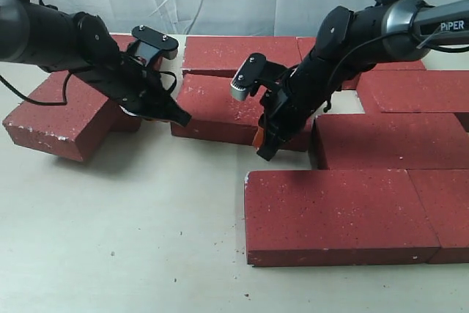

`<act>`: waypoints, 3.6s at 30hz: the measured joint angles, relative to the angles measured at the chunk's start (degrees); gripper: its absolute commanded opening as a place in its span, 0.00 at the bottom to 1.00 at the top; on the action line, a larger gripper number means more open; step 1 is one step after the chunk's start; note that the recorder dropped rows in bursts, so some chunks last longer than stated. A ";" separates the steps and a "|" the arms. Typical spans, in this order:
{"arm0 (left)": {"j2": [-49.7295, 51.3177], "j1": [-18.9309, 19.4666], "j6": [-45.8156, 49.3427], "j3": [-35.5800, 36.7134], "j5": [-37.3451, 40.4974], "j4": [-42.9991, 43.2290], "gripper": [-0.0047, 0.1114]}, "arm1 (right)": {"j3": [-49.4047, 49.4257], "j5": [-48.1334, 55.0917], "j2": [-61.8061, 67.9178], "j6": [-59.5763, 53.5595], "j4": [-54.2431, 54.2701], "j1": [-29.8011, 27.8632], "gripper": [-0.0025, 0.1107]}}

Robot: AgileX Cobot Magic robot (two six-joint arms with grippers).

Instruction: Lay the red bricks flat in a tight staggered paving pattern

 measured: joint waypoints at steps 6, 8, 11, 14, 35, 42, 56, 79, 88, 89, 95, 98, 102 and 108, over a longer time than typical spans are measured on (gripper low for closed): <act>0.59 0.00 0.25 0.00 -2.17 -0.19 0.04 | 0.00 -4.79 0.00 1.45 -2.02 0.00 0.01; 0.61 -0.10 0.25 0.00 -2.38 -0.38 0.04 | 0.00 -6.58 0.00 1.86 -2.65 0.00 0.01; 0.73 -0.10 0.25 0.00 -2.48 -0.36 0.04 | 0.00 -8.11 0.00 2.46 -4.12 0.00 0.01; 0.73 -0.10 0.25 0.00 -2.48 -0.40 0.04 | 0.00 -9.23 0.00 4.50 -6.24 0.00 0.01; 0.86 -2.02 3.66 0.00 -4.46 -3.97 0.04 | 0.00 3.20 -7.40 13.70 -9.83 0.00 0.01; 0.86 -2.46 3.66 0.00 -4.80 -3.20 0.04 | 0.00 -3.28 -1.44 15.32 -17.67 0.00 0.01; 0.96 -3.28 3.66 0.00 -5.05 -3.60 0.04 | -0.49 -1.63 -3.31 27.83 -25.31 0.00 0.01; 1.28 -4.99 3.78 0.00 -7.59 -8.09 0.04 | 3.00 -0.87 -14.00 27.83 -16.19 -13.06 0.01; 1.42 -7.68 3.78 -0.12 -11.50 -10.37 0.04 | 3.00 -0.98 -14.00 27.83 -15.51 -13.84 0.01; 1.42 -7.81 3.78 -0.13 -11.64 -10.50 0.04 | 3.00 -0.98 -14.00 27.83 -15.51 -13.84 0.01; 1.42 -8.15 3.78 -0.33 -12.01 -10.47 0.04 | 3.00 -1.68 -14.00 27.83 -15.51 -13.84 0.01; 1.42 -8.15 3.78 -0.33 -12.01 -9.85 0.04 | 3.00 -2.02 -14.00 27.83 -15.51 -13.84 0.01; -0.17 -8.02 3.78 -0.33 -11.08 -7.40 0.04 | 3.00 -2.02 -14.00 27.83 -15.12 -13.84 0.01; -5.08 -4.88 3.58 -0.63 -9.92 -5.36 0.04 | 3.00 -2.36 -14.00 27.83 -14.86 -13.84 0.01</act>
